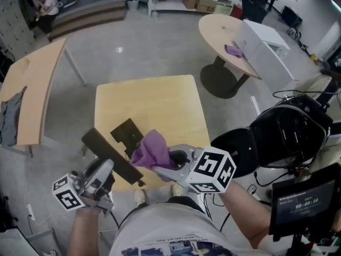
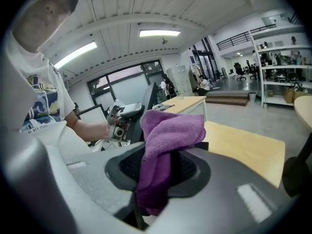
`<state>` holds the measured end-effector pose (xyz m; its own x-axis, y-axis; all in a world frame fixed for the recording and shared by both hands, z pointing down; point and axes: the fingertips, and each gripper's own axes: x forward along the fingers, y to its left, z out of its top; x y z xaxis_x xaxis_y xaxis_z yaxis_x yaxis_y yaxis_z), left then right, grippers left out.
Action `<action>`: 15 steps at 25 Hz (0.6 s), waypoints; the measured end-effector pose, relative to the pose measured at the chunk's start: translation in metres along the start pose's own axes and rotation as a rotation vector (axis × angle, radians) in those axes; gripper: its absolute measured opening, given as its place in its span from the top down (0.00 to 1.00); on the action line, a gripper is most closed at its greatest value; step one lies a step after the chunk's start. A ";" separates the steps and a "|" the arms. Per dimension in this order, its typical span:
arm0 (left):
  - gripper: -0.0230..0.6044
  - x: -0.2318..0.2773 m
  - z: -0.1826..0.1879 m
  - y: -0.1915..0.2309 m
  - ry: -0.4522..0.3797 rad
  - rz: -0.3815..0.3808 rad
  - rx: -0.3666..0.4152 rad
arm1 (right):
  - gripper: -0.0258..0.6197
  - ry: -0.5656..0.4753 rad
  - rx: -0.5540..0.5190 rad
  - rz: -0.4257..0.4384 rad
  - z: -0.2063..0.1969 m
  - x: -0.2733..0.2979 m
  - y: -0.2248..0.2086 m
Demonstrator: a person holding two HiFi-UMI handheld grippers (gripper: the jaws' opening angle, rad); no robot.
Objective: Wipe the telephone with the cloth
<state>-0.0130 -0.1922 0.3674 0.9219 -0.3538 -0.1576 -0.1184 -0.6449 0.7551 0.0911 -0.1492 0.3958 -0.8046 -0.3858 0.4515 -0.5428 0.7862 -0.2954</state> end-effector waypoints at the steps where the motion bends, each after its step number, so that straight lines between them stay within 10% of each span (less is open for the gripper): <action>1: 0.83 0.000 -0.002 0.002 0.002 0.004 -0.001 | 0.78 -0.013 -0.005 -0.004 0.006 -0.001 0.000; 15: 0.83 0.025 -0.052 0.004 0.094 -0.017 -0.066 | 0.78 -0.153 -0.027 -0.039 0.065 0.008 0.002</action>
<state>0.0285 -0.1686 0.3992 0.9546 -0.2756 -0.1128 -0.0805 -0.6036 0.7932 0.0675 -0.1823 0.3441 -0.8113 -0.4840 0.3280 -0.5695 0.7810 -0.2563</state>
